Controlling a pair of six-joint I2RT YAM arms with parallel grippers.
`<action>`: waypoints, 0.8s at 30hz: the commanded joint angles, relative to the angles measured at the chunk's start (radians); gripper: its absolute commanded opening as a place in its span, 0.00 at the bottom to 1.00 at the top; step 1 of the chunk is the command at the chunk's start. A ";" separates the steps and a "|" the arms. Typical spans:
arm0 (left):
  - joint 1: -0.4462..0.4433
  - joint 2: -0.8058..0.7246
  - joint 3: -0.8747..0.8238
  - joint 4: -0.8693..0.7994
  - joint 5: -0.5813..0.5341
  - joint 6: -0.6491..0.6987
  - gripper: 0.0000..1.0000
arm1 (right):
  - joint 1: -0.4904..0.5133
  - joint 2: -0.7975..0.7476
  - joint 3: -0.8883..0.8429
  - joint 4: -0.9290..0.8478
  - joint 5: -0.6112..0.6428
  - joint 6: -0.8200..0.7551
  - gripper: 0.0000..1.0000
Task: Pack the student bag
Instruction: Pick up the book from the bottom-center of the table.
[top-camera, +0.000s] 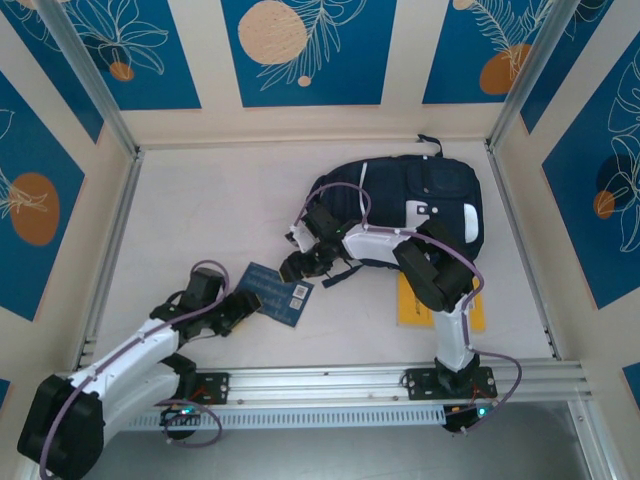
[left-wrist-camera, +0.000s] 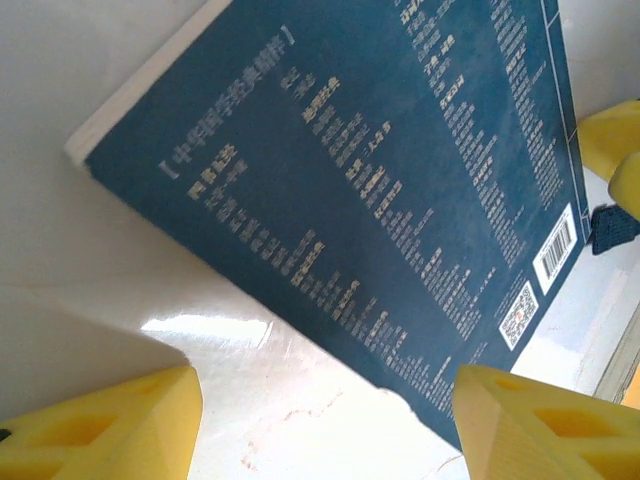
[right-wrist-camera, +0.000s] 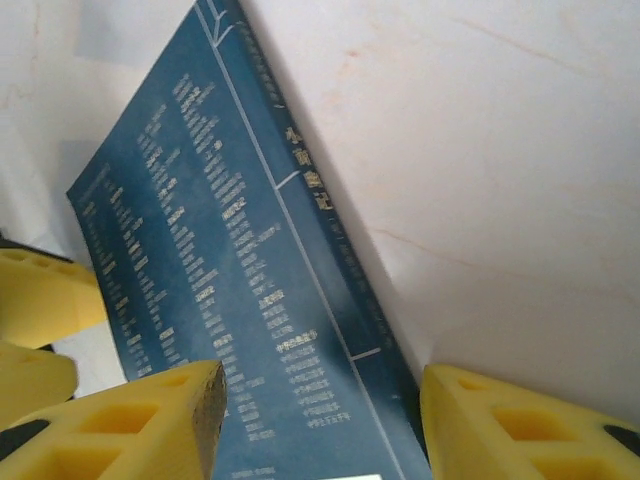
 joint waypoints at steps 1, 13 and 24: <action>0.010 0.045 -0.008 0.075 0.005 -0.011 0.67 | 0.003 0.002 -0.021 0.003 -0.099 0.008 0.54; 0.010 0.199 0.043 0.161 0.060 0.011 0.61 | 0.011 -0.015 -0.134 0.064 -0.310 0.056 0.54; 0.009 0.166 0.048 0.134 0.067 0.040 0.51 | 0.074 -0.042 -0.117 0.063 -0.208 0.164 0.55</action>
